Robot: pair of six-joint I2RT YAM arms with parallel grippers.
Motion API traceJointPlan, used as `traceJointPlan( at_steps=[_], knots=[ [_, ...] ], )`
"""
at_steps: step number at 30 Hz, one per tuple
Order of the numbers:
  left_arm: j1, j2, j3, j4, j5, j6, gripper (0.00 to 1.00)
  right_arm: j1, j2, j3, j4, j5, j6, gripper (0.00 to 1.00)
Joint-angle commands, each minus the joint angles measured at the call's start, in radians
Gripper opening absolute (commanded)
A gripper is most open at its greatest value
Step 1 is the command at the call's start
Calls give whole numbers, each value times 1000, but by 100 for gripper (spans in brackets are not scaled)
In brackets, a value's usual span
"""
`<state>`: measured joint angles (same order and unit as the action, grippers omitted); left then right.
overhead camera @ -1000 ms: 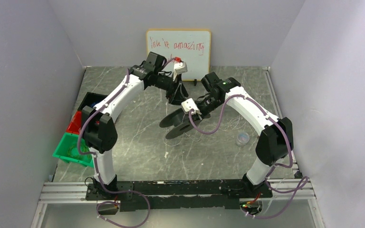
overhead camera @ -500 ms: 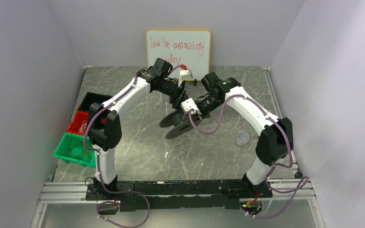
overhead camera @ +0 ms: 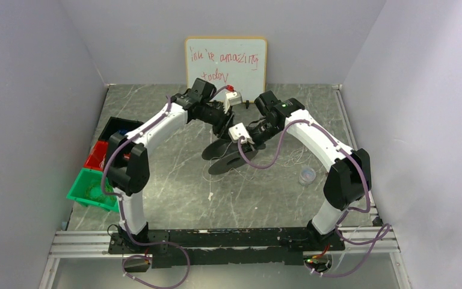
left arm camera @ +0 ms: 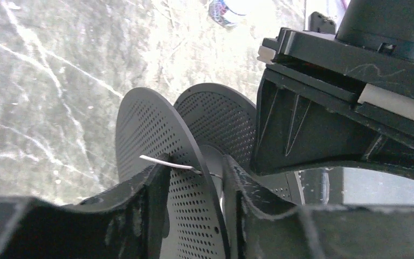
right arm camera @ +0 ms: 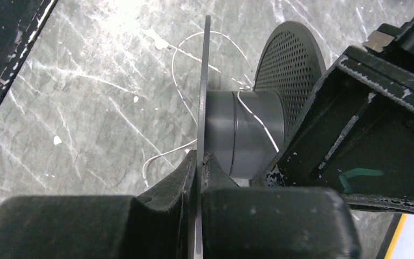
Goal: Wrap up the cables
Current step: Wrap the cable around the cable reel.
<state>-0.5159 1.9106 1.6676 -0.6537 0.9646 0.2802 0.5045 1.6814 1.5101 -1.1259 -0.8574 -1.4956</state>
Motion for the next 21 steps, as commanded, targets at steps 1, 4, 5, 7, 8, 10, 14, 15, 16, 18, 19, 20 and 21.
traceJointPlan(
  at_steps=[1,4,5,7,8,10,14,15,16,18,19,20,21],
  knots=[
    [-1,-82,-39,103,-86,-38,35,-5,-7,47,5,-52,4,0],
    [-1,-97,-54,132,-111,-46,27,-5,8,65,-12,-63,9,0],
    [-2,-100,-54,131,-111,-46,25,-7,12,70,-15,-69,10,0],
    [-3,-99,-54,128,-107,-45,21,-13,15,75,-17,-90,16,0],
    [-4,-102,-56,127,-114,-45,18,-19,17,78,-16,-106,21,0],
    [-5,-105,-65,130,-131,-48,8,-30,22,85,-20,-134,27,0],
    [-10,-114,-79,140,-184,-82,3,-47,31,100,-4,-169,76,0],
    [-13,-114,-80,137,-203,-92,3,-52,32,101,9,-177,99,5],
    [-16,-116,-81,136,-232,-101,3,-57,32,103,24,-182,126,13],
    [-22,-118,-82,127,-284,-124,3,-68,26,102,58,-193,182,27],
    [-24,-121,-84,125,-305,-132,3,-75,21,97,82,-200,214,30],
    [-25,-125,-89,124,-313,-136,3,-83,14,89,105,-208,241,30],
    [-26,-130,-94,122,-312,-132,3,-86,5,79,124,-209,257,30]
  ],
)
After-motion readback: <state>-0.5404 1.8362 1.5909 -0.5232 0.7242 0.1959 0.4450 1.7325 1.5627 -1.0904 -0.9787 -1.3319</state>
